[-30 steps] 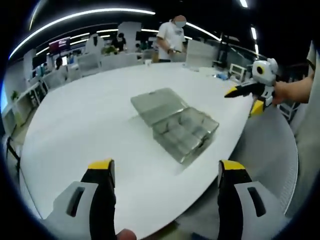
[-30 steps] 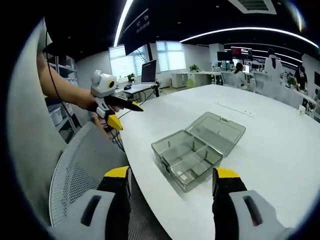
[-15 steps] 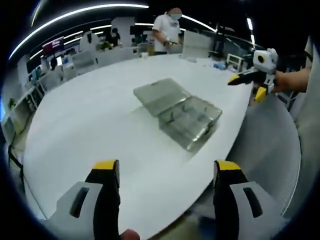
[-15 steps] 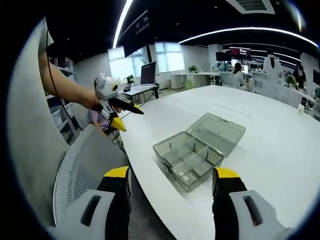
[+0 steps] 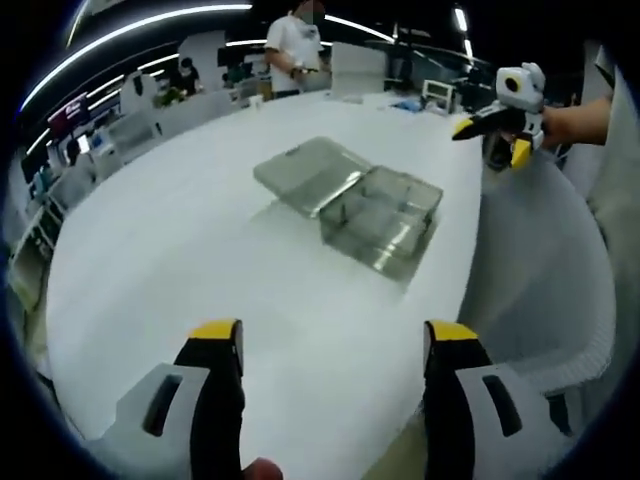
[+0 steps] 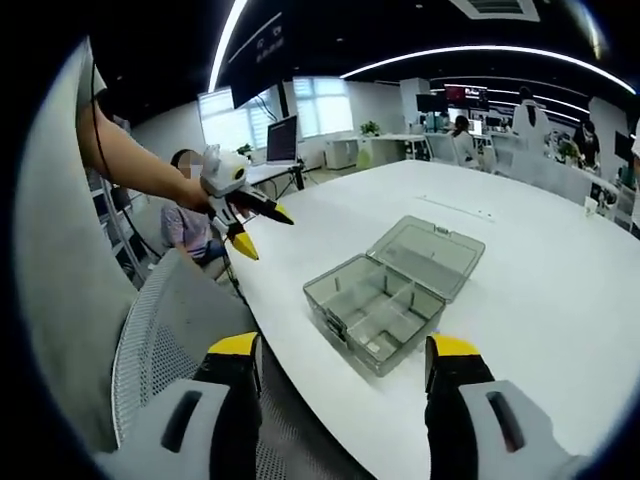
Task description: Insert the divider into the dual guide fixture by aligning both edges with the guide slots and pushing it downward to the bottom, including one-sided entry, uneven engagement, binding, and posture correction.
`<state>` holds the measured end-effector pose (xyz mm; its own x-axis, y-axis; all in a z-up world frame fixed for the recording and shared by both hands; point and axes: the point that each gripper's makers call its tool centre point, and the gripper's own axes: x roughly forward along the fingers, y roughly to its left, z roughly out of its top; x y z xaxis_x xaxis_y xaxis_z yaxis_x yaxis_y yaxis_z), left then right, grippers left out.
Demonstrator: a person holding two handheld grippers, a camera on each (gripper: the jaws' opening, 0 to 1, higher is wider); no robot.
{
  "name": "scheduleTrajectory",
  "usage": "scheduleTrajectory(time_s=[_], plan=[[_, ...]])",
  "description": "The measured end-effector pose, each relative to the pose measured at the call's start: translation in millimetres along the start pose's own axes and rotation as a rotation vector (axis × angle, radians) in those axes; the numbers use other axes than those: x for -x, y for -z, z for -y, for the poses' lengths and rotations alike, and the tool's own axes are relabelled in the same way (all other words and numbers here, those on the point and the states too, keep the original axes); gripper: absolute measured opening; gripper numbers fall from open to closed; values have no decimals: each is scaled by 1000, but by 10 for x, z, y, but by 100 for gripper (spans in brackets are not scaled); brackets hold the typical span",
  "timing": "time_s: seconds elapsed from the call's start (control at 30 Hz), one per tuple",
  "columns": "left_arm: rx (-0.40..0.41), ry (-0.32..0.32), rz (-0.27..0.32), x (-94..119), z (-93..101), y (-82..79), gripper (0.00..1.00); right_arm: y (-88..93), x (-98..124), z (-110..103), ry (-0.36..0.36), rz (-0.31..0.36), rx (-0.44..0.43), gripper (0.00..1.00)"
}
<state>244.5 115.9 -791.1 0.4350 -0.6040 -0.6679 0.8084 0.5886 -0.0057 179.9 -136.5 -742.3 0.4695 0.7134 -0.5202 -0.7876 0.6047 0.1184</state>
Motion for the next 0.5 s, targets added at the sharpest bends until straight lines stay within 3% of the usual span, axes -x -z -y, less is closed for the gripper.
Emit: scheduleTrajectory(time_s=[0.2, 0.5], plan=[[-58, 32, -23, -75, -101, 31, 67, -4, -7, -13, 15, -15, -4, 63], [-166, 120, -114, -250, -179, 182, 59, 1, -8, -26, 34, -33, -14, 62]])
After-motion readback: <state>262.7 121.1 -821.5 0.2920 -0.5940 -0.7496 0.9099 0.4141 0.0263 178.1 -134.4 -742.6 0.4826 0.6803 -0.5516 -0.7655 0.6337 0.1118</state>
